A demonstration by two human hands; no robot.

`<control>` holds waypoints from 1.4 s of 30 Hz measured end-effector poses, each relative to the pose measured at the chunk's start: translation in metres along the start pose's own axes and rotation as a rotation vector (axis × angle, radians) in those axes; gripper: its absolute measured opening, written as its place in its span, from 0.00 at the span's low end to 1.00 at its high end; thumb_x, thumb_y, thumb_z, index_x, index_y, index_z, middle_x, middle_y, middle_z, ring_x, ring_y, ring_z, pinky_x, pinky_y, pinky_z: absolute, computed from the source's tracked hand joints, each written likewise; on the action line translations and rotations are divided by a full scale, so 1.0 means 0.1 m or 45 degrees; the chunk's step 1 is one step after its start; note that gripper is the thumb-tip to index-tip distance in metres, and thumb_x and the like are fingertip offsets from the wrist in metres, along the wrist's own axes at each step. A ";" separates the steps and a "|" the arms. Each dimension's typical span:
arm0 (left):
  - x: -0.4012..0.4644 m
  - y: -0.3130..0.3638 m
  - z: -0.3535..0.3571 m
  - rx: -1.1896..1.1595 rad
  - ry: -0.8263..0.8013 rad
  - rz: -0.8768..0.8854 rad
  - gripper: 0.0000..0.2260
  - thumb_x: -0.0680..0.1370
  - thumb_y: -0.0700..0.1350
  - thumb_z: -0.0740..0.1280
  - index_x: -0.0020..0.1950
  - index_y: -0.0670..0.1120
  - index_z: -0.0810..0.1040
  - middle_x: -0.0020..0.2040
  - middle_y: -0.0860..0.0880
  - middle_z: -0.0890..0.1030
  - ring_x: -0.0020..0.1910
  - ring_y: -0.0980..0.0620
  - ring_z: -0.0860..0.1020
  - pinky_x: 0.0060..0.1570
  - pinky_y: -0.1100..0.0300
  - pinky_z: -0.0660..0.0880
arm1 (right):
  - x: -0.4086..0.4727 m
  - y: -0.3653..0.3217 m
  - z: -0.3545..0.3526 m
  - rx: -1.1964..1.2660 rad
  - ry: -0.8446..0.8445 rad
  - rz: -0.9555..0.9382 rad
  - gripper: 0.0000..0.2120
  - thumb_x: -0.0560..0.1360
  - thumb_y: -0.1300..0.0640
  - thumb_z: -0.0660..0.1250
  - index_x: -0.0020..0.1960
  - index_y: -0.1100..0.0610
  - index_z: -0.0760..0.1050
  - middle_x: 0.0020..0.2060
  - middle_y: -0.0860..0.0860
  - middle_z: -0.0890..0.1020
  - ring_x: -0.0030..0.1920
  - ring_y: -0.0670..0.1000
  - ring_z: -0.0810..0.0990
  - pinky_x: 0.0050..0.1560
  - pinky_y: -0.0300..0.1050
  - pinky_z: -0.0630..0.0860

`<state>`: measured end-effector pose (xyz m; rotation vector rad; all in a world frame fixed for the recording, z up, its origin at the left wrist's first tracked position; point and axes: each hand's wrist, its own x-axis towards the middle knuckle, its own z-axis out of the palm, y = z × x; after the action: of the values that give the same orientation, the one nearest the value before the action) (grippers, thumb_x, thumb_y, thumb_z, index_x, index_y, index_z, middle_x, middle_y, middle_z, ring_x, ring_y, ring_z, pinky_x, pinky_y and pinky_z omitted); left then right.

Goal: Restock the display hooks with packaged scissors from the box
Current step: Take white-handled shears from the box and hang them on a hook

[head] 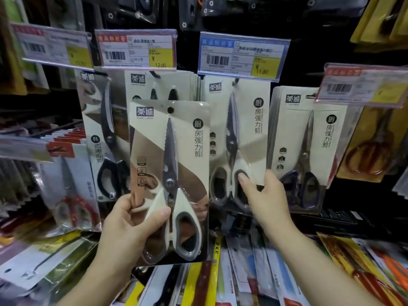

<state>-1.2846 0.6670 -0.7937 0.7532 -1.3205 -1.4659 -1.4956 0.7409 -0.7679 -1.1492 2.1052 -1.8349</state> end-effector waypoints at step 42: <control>-0.47 -0.55 1.46 1.664 -0.549 0.172 0.30 0.76 0.55 0.64 0.75 0.50 0.56 0.74 0.46 0.58 0.72 0.45 0.61 0.68 0.56 0.60 | -0.53 0.48 -0.89 -1.166 -0.539 -0.131 0.24 0.78 0.51 0.62 0.71 0.54 0.61 0.66 0.52 0.63 0.67 0.55 0.62 0.66 0.48 0.64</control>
<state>-1.4165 0.7573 -0.8232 1.1144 -2.6292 -0.4916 -1.5286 0.8433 -0.8078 -1.6236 2.6525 -0.4749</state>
